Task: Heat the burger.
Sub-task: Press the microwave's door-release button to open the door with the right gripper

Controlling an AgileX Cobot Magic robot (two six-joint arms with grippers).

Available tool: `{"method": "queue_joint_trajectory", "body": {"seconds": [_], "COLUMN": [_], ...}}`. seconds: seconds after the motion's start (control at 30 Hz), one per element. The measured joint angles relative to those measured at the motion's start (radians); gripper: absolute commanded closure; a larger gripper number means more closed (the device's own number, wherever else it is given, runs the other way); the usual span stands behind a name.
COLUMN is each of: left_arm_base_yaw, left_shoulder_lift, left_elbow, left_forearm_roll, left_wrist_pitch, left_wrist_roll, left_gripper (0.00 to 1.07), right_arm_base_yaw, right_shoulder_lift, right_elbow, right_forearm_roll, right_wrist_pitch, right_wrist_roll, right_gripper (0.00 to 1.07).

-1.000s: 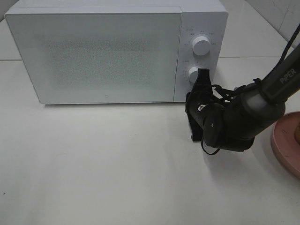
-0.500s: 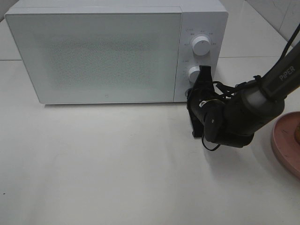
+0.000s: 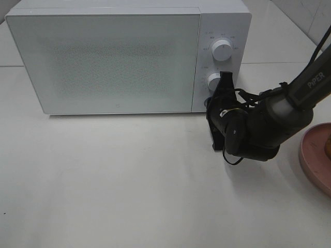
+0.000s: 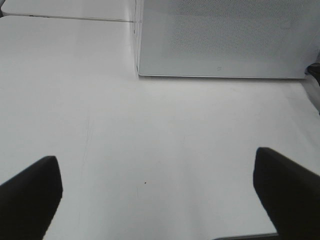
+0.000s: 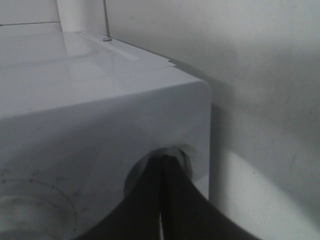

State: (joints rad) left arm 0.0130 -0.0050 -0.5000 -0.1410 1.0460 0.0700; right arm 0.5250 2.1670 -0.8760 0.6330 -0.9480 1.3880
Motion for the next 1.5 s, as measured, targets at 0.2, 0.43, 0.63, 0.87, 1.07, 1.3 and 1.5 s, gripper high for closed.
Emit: {"method": "queue_joint_trajectory", "body": {"seconds": [0.2, 0.43, 0.63, 0.87, 1.07, 1.3, 1.5], "left_arm_base_yaw": [0.000, 0.000, 0.000, 0.000, 0.000, 0.000, 0.000], "left_shoulder_lift": [0.000, 0.000, 0.000, 0.000, 0.000, 0.000, 0.000], "left_elbow": [0.000, 0.000, 0.000, 0.000, 0.000, 0.000, 0.000], "left_forearm_roll": [0.000, 0.000, 0.000, 0.000, 0.000, 0.000, 0.000], "left_wrist_pitch": [0.000, 0.000, 0.000, 0.000, 0.000, 0.000, 0.000], "left_wrist_roll": [0.000, 0.000, 0.000, 0.000, 0.000, 0.000, 0.000], "left_gripper": [0.10, 0.10, 0.10, 0.10, 0.10, 0.10, 0.10], "right_arm_base_yaw": [-0.005, -0.005, -0.005, -0.005, -0.012, -0.021, -0.022], "right_shoulder_lift": [0.026, 0.034, 0.034, 0.032, 0.014, -0.008, -0.051], "right_elbow": [-0.035, -0.055, -0.062, -0.061, -0.039, -0.013, 0.036], "right_forearm_roll": [0.008, 0.021, 0.029, 0.029, -0.008, -0.049, -0.066], "right_wrist_pitch": [0.002, 0.023, 0.050, 0.051, 0.054, 0.060, 0.060], "right_wrist_roll": [-0.004, -0.014, -0.031, -0.030, -0.021, -0.021, -0.019], "right_gripper": [1.07, 1.07, 1.07, 1.07, 1.07, 1.07, 1.07]}}
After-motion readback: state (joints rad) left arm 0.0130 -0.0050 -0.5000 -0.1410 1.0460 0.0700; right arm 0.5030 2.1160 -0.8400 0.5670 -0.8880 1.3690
